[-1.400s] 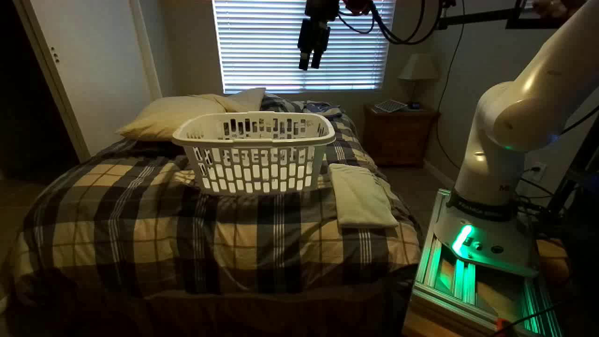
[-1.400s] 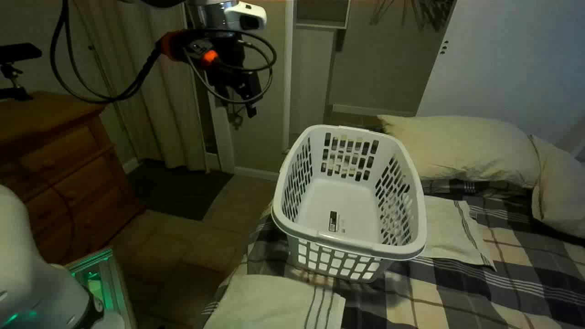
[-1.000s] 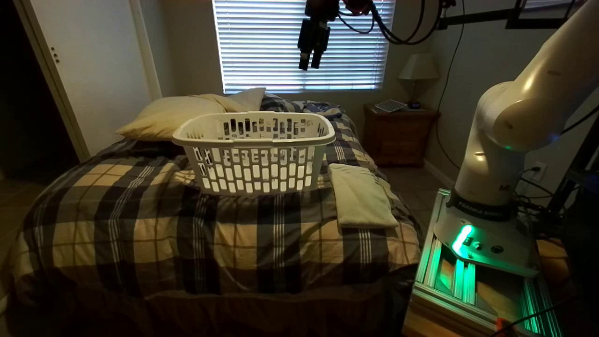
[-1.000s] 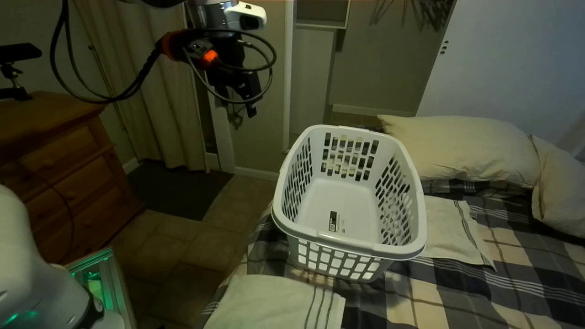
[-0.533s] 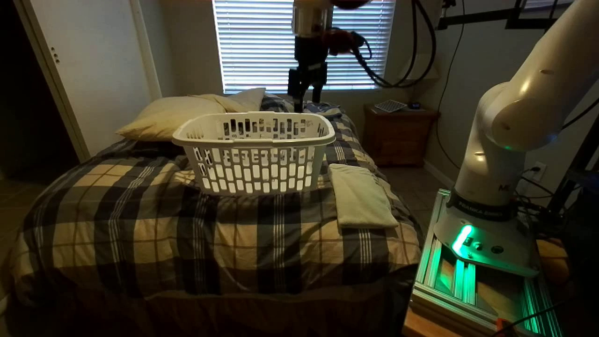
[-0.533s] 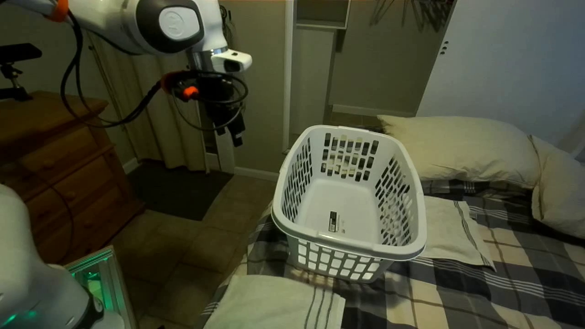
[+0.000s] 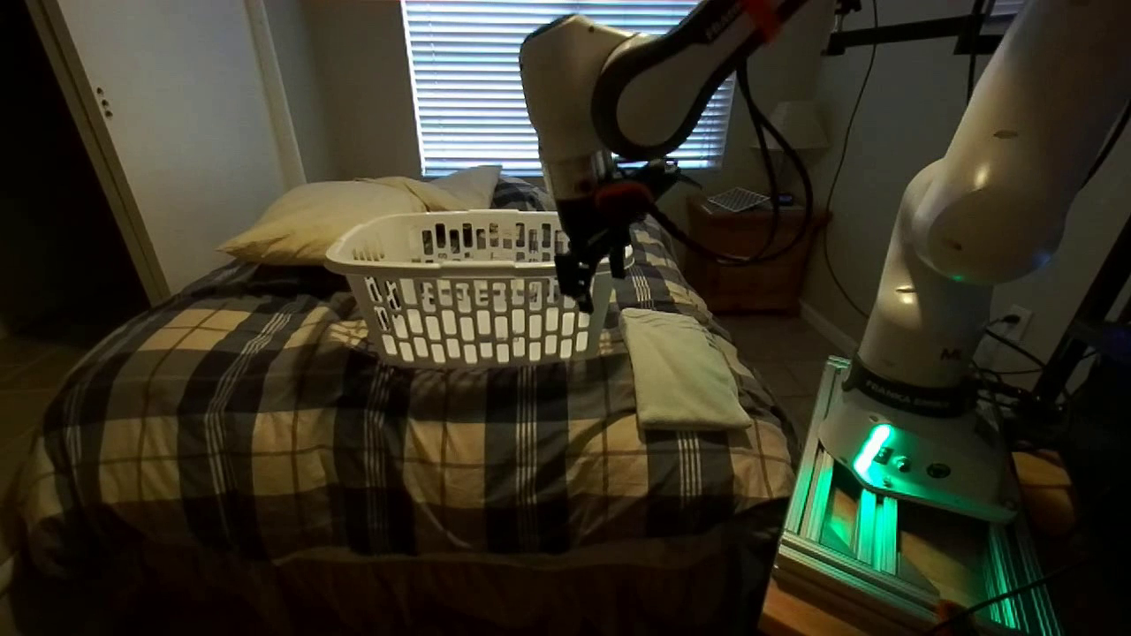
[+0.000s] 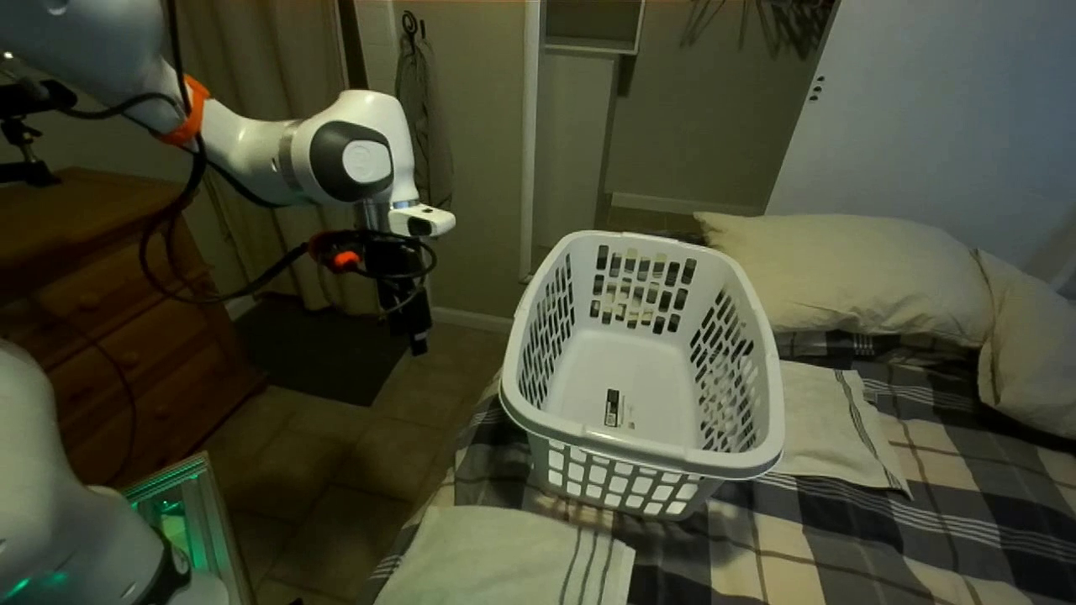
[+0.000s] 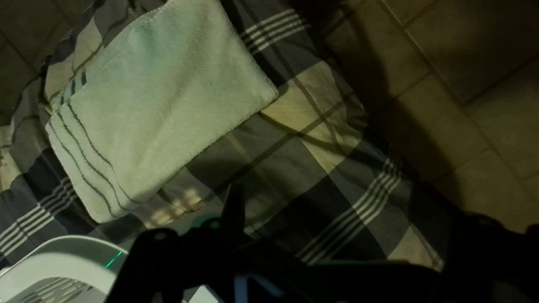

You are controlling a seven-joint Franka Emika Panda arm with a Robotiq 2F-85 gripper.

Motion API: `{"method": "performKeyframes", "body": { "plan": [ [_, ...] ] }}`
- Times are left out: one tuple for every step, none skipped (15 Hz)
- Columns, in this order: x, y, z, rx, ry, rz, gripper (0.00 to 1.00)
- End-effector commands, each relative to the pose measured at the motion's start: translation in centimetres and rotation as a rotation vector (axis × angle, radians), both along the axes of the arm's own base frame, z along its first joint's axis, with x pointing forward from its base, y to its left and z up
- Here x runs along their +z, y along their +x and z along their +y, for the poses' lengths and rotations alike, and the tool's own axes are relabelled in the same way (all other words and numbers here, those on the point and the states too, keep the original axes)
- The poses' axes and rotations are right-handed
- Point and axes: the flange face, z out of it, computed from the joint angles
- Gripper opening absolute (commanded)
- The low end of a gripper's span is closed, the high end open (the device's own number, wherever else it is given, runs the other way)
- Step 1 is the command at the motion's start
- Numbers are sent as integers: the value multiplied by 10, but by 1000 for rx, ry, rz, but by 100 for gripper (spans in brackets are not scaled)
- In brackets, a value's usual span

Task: Hang the towel on the white basket.

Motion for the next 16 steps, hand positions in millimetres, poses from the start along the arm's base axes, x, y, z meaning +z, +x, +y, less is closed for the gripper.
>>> {"method": "performKeyframes", "body": {
  "plan": [
    [-54,4,-2,48,-44,30,100],
    [-70,2,-1,61,-50,43,100],
    [-84,1,-2,69,-62,58,100],
    [-98,-1,-4,71,-78,63,100],
    [-113,-4,-8,71,-86,89,100],
    [-124,-5,-13,68,-113,94,100],
    [-138,-8,-18,67,-115,117,100],
    [-152,-11,-24,62,-124,137,100],
    [-163,-12,-30,50,-136,149,100],
    [-172,-8,-38,23,-126,162,100],
    [-154,-11,-30,43,-116,162,100],
    [-163,-11,-36,30,-114,176,100],
    [-170,-11,-40,21,-112,185,100],
    [-173,-11,-41,18,-111,190,100],
    [-174,-11,-41,17,-111,191,100],
    [-173,-11,-40,18,-111,189,100]
  ]
}}
